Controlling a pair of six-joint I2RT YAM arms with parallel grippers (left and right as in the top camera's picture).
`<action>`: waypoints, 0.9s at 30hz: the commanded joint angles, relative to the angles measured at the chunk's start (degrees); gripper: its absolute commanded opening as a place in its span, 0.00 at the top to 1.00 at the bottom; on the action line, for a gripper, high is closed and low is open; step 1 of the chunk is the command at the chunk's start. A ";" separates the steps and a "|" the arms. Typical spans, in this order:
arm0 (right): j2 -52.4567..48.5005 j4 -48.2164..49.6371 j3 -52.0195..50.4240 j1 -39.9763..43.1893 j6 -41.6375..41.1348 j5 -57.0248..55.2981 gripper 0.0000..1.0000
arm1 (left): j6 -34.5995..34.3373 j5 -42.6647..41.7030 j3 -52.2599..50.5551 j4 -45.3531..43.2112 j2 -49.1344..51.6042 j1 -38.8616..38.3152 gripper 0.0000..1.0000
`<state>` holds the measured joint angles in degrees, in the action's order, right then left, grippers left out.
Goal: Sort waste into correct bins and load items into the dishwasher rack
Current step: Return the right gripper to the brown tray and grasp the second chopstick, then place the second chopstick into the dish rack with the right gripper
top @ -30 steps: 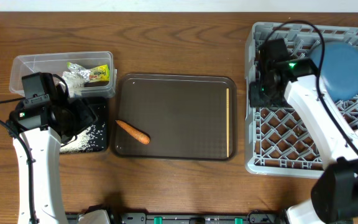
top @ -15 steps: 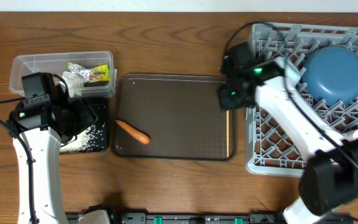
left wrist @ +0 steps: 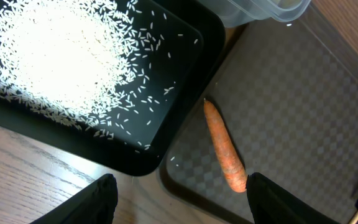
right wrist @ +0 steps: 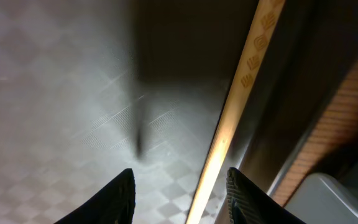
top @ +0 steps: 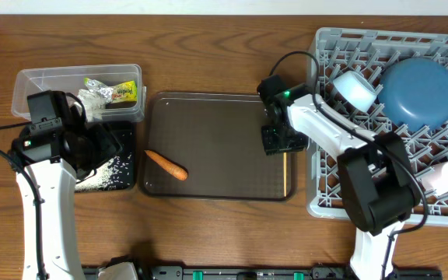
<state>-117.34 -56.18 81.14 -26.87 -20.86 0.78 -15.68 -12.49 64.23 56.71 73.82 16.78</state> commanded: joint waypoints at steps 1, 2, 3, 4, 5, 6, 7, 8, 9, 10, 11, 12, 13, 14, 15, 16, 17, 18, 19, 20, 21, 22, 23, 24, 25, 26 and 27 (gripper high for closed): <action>-2.29 -0.02 -0.28 -0.28 -2.58 -0.96 0.54 | -0.04 0.13 0.39 0.26 0.04 0.24 0.31; -2.84 0.00 -0.28 -0.33 -2.93 -0.96 0.55 | -0.04 0.15 0.39 0.26 0.04 0.24 0.31; -3.23 0.00 -0.28 -0.44 -2.99 -0.96 0.57 | -0.04 0.15 0.39 0.26 0.04 0.24 0.31; -3.93 0.00 -0.28 -0.52 -3.50 -1.01 0.59 | -0.04 0.15 0.39 0.26 0.04 0.24 0.31; -4.33 0.04 -0.28 -0.52 -3.58 -0.98 0.62 | -0.04 0.15 0.39 0.26 0.04 0.24 0.31; -4.63 0.02 -0.28 -0.52 -3.80 -1.03 0.66 | -0.04 0.13 0.39 0.26 0.04 0.24 0.31; -4.68 0.00 -0.31 -0.52 -3.82 -1.05 0.72 | -0.04 0.15 0.39 0.24 0.04 0.24 0.31; -4.68 0.02 -0.31 -0.52 -3.91 -1.05 0.78 | -0.04 0.13 0.39 0.26 0.04 0.24 0.31; -4.68 0.04 -0.31 -0.52 -4.04 -1.22 0.81 | -0.04 0.13 0.39 0.26 0.04 0.24 0.31; -4.61 0.04 -0.31 -0.52 -4.46 -1.44 0.87 | -0.04 0.13 0.39 0.26 0.04 0.24 0.31; -4.61 -0.02 -0.31 -0.52 -4.92 -1.46 0.93 | -0.04 0.15 0.39 0.26 0.04 0.24 0.31; -4.61 -0.11 -0.31 -0.52 -5.27 -1.42 0.99 | -0.04 0.15 0.39 0.26 0.04 0.24 0.31; -4.59 -0.17 -0.31 -0.52 -5.51 -1.42 0.99 | -0.04 0.13 0.39 0.26 0.04 0.24 0.31; -4.46 -0.17 -0.26 -0.52 -5.49 -1.42 0.99 | -0.04 0.15 0.39 0.26 0.04 0.24 0.31; -4.20 -0.22 -0.17 -0.46 -5.46 -1.44 0.99 | -0.04 0.15 0.39 0.26 0.04 0.24 0.31; -3.74 -0.55 0.04 -0.28 -5.40 -1.44 0.99 | -0.04 0.15 0.39 0.26 0.04 0.24 0.31; -3.06 -1.44 0.55 -0.02 -5.20 -1.46 0.99 | -0.04 0.13 0.39 0.26 0.04 0.24 0.31; -2.45 -2.45 1.16 0.26 -5.18 -1.70 0.99 | -0.04 0.13 0.39 0.26 0.04 0.24 0.31; -1.27 -4.24 2.36 0.66 -5.18 -2.16 0.99 | -0.04 0.13 0.39 0.26 0.04 0.24 0.31; -0.33 -5.51 3.39 0.98 -4.98 -2.43 0.99 | -0.04 0.15 0.39 0.24 0.04 0.24 0.31; 1.16 -7.04 4.90 1.49 -4.09 -2.47 0.99 | -0.04 0.13 0.39 0.24 0.04 0.24 0.31; 2.58 -8.20 6.25 1.90 -3.19 -2.47 0.99 | -0.04 0.13 0.39 0.24 0.04 0.24 0.31; 3.96 -9.14 7.34 2.25 -2.43 -2.47 0.99 | -0.04 0.13 0.39 0.24 0.04 0.24 0.31; 5.70 -9.90 8.44 2.67 -1.55 -2.47 0.99 | -0.04 0.13 0.39 0.24 0.04 0.24 0.31; 7.48 -10.40 9.29 3.15 -0.70 -2.47 0.99 | -0.04 0.13 0.39 0.24 0.04 0.24 0.31; 9.11 -10.75 9.88 3.69 0.15 -2.47 0.99 | -0.04 0.13 0.39 0.24 0.04 0.24 0.31; 11.19 -10.88 10.32 4.46 0.85 -2.47 0.99 | -0.04 0.13 0.39 0.24 0.04 0.24 0.31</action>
<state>-113.95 -66.52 88.05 -24.40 -23.22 -0.54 -15.68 -12.49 64.23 56.71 73.82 16.78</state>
